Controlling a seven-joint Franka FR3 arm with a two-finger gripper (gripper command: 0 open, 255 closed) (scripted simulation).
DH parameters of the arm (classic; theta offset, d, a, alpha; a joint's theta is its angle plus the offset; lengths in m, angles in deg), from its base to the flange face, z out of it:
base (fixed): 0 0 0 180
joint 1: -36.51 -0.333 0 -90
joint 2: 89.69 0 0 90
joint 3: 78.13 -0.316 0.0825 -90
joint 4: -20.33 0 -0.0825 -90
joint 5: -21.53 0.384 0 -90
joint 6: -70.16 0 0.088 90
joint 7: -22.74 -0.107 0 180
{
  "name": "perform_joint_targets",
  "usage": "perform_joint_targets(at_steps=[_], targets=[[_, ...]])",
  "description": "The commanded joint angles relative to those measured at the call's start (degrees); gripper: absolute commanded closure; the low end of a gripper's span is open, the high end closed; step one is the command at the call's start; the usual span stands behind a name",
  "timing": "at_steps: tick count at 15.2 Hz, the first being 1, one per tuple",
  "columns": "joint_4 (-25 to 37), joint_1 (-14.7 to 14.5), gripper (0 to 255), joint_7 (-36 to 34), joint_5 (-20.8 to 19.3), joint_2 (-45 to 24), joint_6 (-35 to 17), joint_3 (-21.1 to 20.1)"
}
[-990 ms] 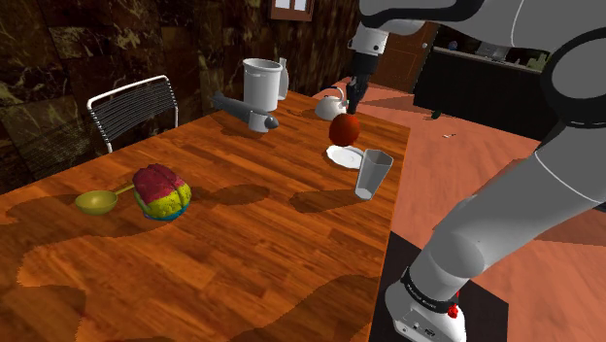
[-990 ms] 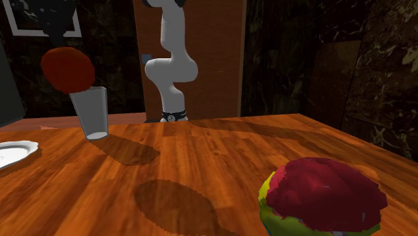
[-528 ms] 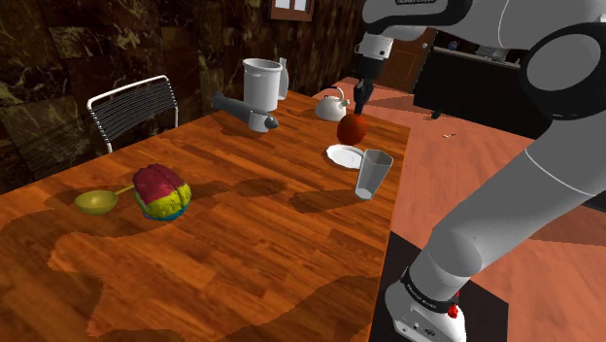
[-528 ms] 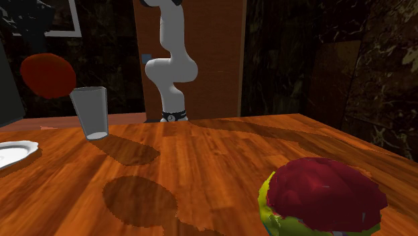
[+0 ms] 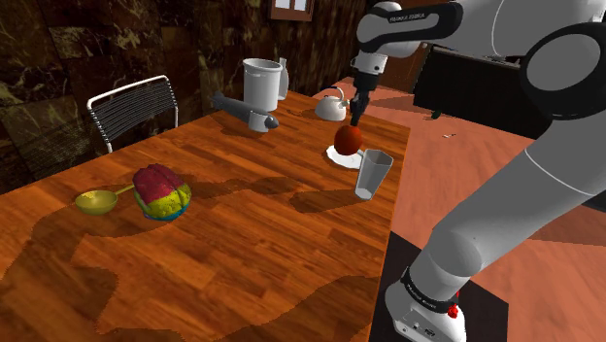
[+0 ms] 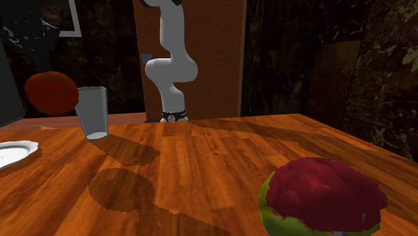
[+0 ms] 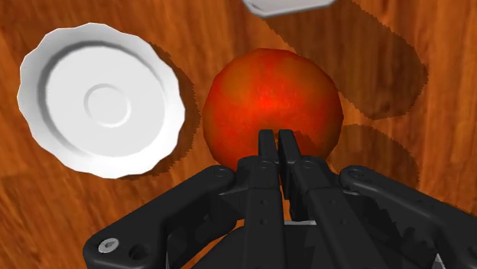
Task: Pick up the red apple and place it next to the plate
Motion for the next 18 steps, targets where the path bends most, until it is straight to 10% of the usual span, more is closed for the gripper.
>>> perform_joint_targets(at_steps=[1,18], targets=[[-1.66,0.07,255,0.17,-0.03,-0.02,-1.71,0.1],[-11.88,0.17,255,1.3,0.68,-3.03,-14.81,0.65]])
